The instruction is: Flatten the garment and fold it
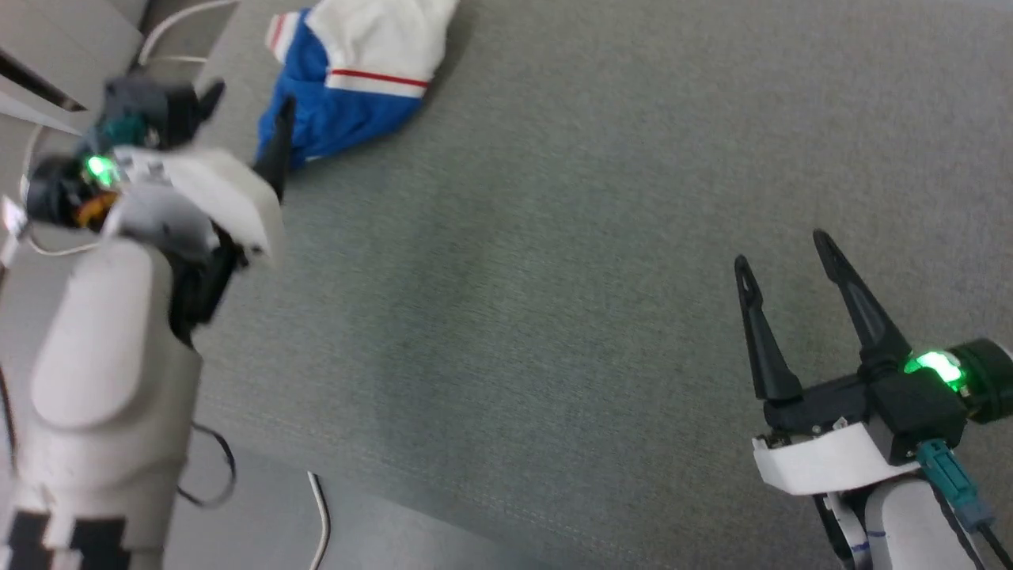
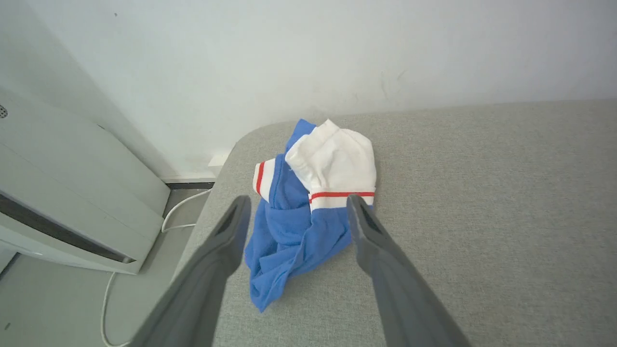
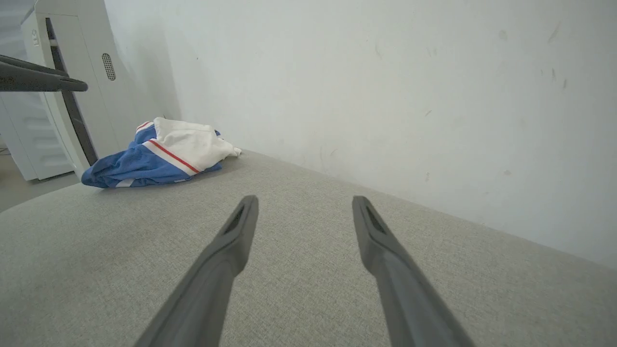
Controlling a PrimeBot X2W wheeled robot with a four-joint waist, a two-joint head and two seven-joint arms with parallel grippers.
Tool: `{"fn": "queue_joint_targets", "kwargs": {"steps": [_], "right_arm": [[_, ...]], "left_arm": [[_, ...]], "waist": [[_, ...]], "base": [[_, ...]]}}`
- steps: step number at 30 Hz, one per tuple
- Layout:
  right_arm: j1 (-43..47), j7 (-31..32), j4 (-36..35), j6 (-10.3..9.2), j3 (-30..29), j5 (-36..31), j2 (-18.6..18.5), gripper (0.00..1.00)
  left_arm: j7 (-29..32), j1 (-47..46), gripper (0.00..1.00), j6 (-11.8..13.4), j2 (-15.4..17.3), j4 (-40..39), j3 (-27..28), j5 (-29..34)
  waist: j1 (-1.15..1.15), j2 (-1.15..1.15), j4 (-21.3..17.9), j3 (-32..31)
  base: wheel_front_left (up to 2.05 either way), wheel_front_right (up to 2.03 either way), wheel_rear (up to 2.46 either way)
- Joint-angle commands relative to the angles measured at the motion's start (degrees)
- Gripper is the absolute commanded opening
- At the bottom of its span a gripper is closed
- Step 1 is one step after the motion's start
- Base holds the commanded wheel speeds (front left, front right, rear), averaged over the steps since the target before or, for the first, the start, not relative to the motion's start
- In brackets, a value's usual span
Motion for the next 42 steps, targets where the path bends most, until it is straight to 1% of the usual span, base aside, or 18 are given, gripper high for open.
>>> {"fn": "queue_joint_targets", "kwargs": {"steps": [1, 3, 6, 8, 11, 13, 17, 18, 19, 22, 23, 24, 25, 29, 32, 35, 40, 42], "right_arm": [[-1.4, 0.2, -0.9, -0.12, 0.4, -0.4, 0.0, 1.0], [-2.5, 0.7, -2.1, -0.12, 1.1, -0.8, 0.0, 1.0], [-4.0, 1.2, -3.7, -0.12, 1.7, -0.8, 0.0, 1.0], [-4.6, 1.5, -4.5, -0.12, 1.8, -0.5, 0.0, 1.0], [-5.2, 1.7, -5.3, -0.12, 2.2, -0.3, 0.0, 1.0], [-5.4, 1.7, -5.6, -0.12, 2.3, -0.2, 0.0, 1.0], [-5.5, 1.5, -5.8, -0.12, 2.2, 0.2, 0.0, 1.0], [-5.6, 1.4, -5.8, -0.12, 2.2, 0.3, 0.0, 1.0], [-5.6, 1.4, -5.8, -0.12, 2.2, 0.3, 0.0, 1.0], [-5.6, 1.2, -5.5, -0.12, 1.8, 0.6, 0.0, 1.0], [-5.6, 1.1, -5.4, -0.12, 1.7, 0.6, 0.0, 1.0], [-5.7, 1.0, -5.3, -0.12, 1.4, 0.7, 0.0, 1.0], [-5.7, 1.0, -5.1, -0.12, 1.2, 0.8, 0.0, 1.0], [-5.9, 0.7, -4.4, -0.12, 0.3, 0.8, 0.0, 1.0], [-6.1, 0.5, -3.8, -0.12, -0.5, 0.7, 0.0, 1.0], [-6.1, 0.3, -2.9, -0.12, -1.7, 1.0, 0.0, 1.0], [-5.4, 0.0, -1.0, -0.12, -3.5, 2.0, 0.0, 1.0], [-5.1, -0.1, -0.1, -0.12, -4.0, 2.4, 0.0, 1.0]], "left_arm": [[1.2, -3.1, 1.0, -0.4, 1.2, 1.0, -1.9, -1.1], [5.0, -7.7, 1.0, -0.4, 3.4, 3.5, -5.2, -3.9], [11.4, -14.1, 1.0, -0.4, 6.7, 7.8, -9.3, -10.2], [15.4, -17.6, 1.0, -0.4, 8.7, 10.7, -11.1, -14.3], [20.1, -21.4, 1.0, -0.4, 12.2, 13.9, -14.1, -18.1], [23.1, -23.3, 1.0, -0.5, 13.3, 16.3, -14.4, -21.1], [28.6, -25.7, 1.0, -0.5, 15.6, 20.4, -15.9, -24.3], [30.4, -25.9, 1.0, -0.5, 15.6, 21.9, -15.7, -25.5], [30.4, -25.9, 1.0, -0.5, 15.6, 21.9, -15.7, -25.5], [37.2, -25.6, 1.0, -0.5, 14.9, 25.8, -15.6, -29.1], [39.0, -25.4, 0.4, -0.5, 14.6, 26.3, -15.7, -30.2], [40.2, -25.0, 0.02, -0.5, 14.3, 26.3, -15.8, -31.3], [41.0, -24.6, 0.0, -0.5, 14.1, 26.1, -15.9, -32.3], [40.2, -23.4, 0.0, -0.5, 14.8, 25.2, -16.0, -34.4], [36.4, -23.2, 0.0, -0.5, 15.6, 24.3, -15.5, -35.1], [31.3, -23.7, 0.0, -0.5, 16.0, 23.0, -14.7, -35.9], [19.6, -25.5, 0.0, -0.5, 16.8, 19.6, -13.4, -36.6], [15.1, -26.2, 0.0, -0.5, 17.4, 16.9, -14.2, -36.6]], "waist": [[-0.02, 0.0, -6.7, 8.5], [-0.02, 0.0, -7.7, 10.4], [-0.02, 0.0, -9.2, 12.6], [-0.02, 0.0, -10.2, 13.9], [-0.02, 0.0, -11.6, 15.7], [-0.02, 0.0, -12.2, 16.6], [-0.02, 0.0, -13.3, 17.9], [-0.02, 0.0, -13.4, 18.1], [-0.02, 0.0, -13.4, 18.1], [-0.02, 0.0, -13.4, 18.3], [-0.02, 0.0, -13.4, 18.2], [-0.02, 0.0, -13.3, 18.2], [-0.02, 0.0, -13.2, 18.0], [-0.02, 0.0, -12.6, 16.6], [-0.02, 0.0, -12.3, 14.7], [-0.02, 0.0, -12.1, 11.9], [-0.02, 0.0, -12.0, 6.5], [-0.02, 0.0, -12.3, 4.4]], "base": [[0.0, 0.0, 0.0], [0.0, 0.0, 0.0], [0.0, 0.0, 0.0], [0.0, 0.0, 0.0], [0.0, 0.0, 0.0], [0.0, 0.0, 0.0], [0.0, 0.0, 0.0], [0.0, 0.0, 0.0], [0.0, 0.0, 0.0], [0.0, 0.0, 0.0], [0.0, 0.0, 0.0], [0.0, 0.0, 0.0], [0.0, 0.0, 0.0], [0.0, 0.0, 0.0], [0.0, 0.0, 0.0], [0.0, 0.0, 0.0], [0.0, 0.0, 0.0], [0.0, 0.0, 0.0]]}}
